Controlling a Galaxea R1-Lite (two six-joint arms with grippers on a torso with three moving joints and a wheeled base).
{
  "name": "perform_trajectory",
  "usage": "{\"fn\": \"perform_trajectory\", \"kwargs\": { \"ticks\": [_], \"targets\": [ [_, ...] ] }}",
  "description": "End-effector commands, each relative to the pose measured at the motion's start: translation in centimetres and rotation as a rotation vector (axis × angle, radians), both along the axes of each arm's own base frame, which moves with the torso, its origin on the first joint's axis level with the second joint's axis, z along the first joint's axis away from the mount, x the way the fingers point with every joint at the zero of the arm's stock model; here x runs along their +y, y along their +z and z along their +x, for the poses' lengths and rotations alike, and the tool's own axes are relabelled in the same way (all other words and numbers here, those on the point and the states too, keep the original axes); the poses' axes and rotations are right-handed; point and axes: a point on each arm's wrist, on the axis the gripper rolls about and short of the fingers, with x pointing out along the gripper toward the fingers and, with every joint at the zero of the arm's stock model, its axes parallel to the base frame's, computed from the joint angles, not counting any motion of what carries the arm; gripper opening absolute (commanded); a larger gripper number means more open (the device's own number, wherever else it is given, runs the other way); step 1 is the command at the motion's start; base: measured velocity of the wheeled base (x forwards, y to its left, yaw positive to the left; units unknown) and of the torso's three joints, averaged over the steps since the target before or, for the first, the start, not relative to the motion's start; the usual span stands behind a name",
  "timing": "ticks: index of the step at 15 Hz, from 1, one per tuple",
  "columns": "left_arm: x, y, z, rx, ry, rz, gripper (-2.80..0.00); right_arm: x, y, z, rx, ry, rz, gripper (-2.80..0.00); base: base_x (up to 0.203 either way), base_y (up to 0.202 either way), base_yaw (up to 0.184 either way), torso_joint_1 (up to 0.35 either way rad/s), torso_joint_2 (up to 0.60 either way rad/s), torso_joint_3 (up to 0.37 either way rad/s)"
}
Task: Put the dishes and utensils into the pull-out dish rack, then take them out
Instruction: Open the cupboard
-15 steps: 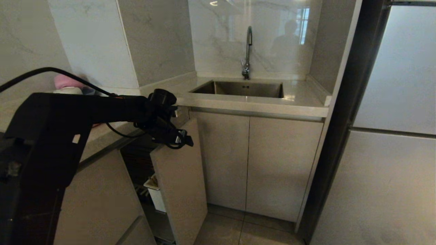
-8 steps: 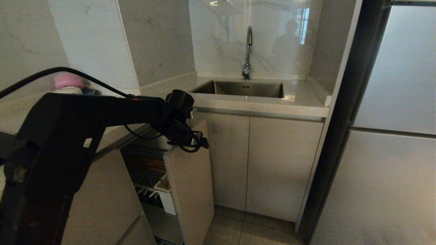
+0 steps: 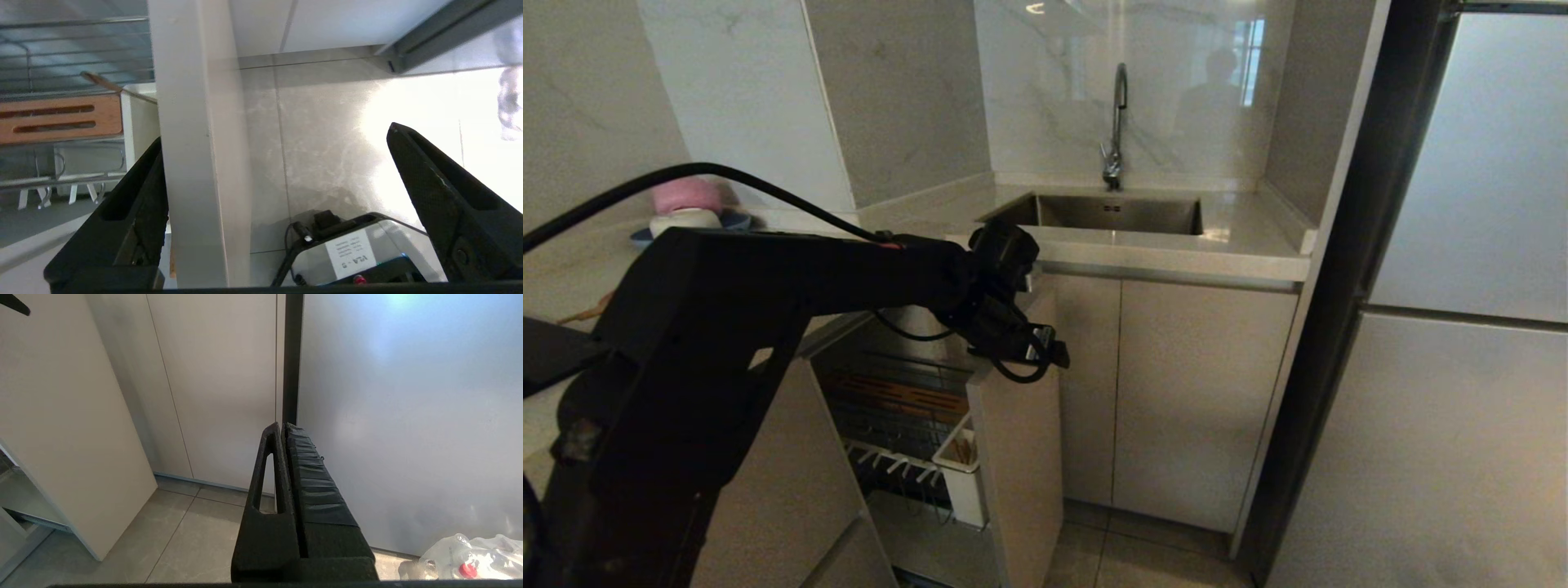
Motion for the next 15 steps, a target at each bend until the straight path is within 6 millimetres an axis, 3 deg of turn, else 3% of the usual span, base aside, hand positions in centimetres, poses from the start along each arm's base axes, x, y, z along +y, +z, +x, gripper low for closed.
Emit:
{"fn": "perform_trajectory", "kwargs": {
  "ticks": [1, 9, 15],
  "targets": [
    [-1.3, 0.2, -0.8, -0.001, -0.033, -0.001, 0.0, 0.0, 0.0, 0.0, 0.001, 0.0, 0.0, -2.8, 0.0, 0.0, 0.0, 0.0, 0.0, 0.0],
    [-4.6, 0.8, -3.0, -0.01, -0.09, -0.039, 0.0, 0.0, 0.0, 0.0, 0.001, 0.0, 0.0, -2.8, 0.0, 0.0, 0.0, 0.0, 0.0, 0.0],
    [-5.3, 1.2, -3.7, -0.016, -0.112, -0.045, 0.0, 0.0, 0.0, 0.0, 0.001, 0.0, 0.0, -2.8, 0.0, 0.0, 0.0, 0.0, 0.0, 0.0]
  ]
}}
